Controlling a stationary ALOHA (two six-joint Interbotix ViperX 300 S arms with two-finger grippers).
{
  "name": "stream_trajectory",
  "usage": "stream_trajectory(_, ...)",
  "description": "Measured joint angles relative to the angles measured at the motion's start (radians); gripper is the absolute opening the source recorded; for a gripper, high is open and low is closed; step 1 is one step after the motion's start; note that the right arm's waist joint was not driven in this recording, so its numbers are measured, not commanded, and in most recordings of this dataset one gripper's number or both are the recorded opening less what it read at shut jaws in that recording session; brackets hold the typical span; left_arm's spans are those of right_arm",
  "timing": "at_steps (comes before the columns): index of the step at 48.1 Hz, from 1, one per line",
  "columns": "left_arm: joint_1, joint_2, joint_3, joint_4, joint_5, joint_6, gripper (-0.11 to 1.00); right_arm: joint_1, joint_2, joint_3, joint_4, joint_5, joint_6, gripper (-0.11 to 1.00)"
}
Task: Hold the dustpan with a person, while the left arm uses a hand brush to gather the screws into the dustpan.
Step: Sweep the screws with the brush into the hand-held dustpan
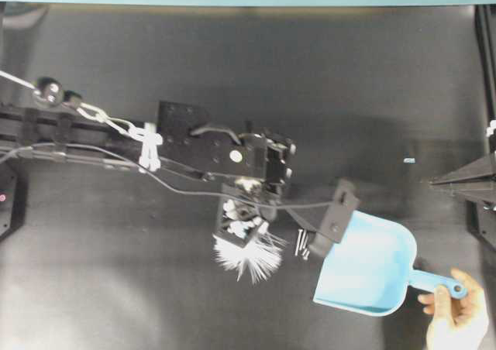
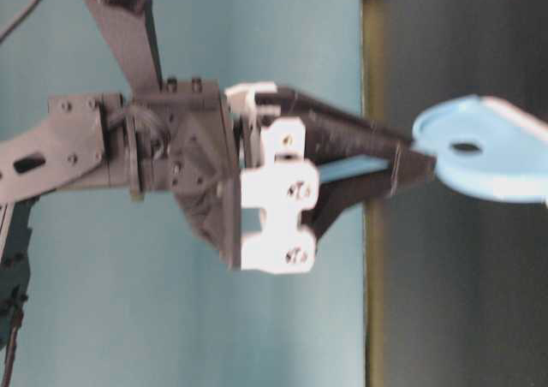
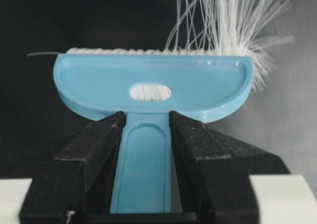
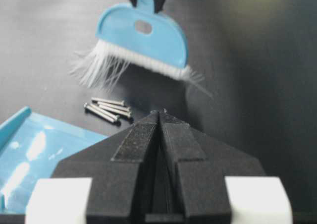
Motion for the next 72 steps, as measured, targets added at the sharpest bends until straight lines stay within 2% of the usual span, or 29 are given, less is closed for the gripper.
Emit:
stream_trajectory(12,-0.023,0.049,-0.101,0.000,-0.021,0.063,0.31,0.000,0.002,0.000,0.000,0.000,0.000,0.00)
stream_trajectory(23,-0.043,0.095,-0.175,0.002,-0.037,0.066,0.31,0.000,0.000,0.002,0.000,0.000,0.000,0.00)
stream_trajectory(40,-0.055,0.156,-0.301,0.002,-0.209,0.107,0.31,-0.002,0.000,0.000,0.000,0.000,0.000,0.00)
stream_trajectory(51,-0.063,0.179,-0.342,0.002,-0.285,0.110,0.31,0.000,-0.002,0.002,0.000,0.000,0.000,0.00)
stream_trajectory(72,-0.064,0.144,-0.336,0.002,-0.253,0.114,0.31,0.000,-0.002,0.000,0.000,0.000,0.000,0.00)
